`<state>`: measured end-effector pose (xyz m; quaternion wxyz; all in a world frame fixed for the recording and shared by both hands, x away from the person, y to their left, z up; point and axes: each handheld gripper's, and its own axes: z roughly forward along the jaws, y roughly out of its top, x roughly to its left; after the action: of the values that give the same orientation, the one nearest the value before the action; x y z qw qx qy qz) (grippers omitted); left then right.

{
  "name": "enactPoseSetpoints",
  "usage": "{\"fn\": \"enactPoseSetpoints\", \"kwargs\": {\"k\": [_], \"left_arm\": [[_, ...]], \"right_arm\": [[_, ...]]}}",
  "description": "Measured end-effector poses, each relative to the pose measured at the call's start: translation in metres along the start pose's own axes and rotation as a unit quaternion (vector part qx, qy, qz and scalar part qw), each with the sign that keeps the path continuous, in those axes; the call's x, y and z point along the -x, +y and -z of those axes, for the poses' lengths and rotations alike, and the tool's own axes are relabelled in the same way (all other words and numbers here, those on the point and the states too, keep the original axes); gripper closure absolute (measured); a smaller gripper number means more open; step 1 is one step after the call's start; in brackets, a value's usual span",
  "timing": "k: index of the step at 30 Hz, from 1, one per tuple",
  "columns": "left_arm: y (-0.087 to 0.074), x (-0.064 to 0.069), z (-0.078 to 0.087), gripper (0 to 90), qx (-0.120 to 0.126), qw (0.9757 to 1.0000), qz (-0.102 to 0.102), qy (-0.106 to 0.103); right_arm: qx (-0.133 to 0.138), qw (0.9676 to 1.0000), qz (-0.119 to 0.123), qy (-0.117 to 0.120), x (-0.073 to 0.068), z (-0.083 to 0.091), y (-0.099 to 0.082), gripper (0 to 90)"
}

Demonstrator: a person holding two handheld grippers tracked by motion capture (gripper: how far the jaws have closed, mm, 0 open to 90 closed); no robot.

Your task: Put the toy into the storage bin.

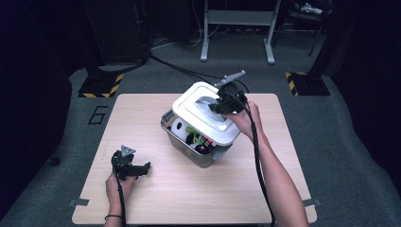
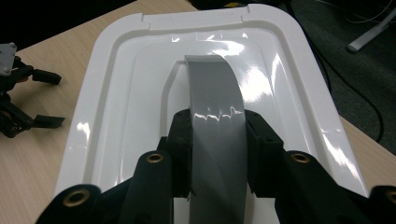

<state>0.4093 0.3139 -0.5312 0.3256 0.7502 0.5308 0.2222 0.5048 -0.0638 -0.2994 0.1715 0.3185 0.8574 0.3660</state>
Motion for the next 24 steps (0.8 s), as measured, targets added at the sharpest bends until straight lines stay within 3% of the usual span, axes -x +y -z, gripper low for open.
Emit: {"fn": "enactPoseSetpoints", "kwargs": {"k": [10,24], "left_arm": [[0.0,0.0,0.0,0.2,-0.001,1.0,-0.001,0.0],[0.0,0.0,0.0,0.2,0.001,1.0,0.0,0.0]], "right_arm": [[-0.024,0.9996,0.006,0.015,-0.014,-0.017,0.006,66.7],[-0.076,0.9961,-0.028,0.034,-0.024,-0.056,0.009,66.6]]}}
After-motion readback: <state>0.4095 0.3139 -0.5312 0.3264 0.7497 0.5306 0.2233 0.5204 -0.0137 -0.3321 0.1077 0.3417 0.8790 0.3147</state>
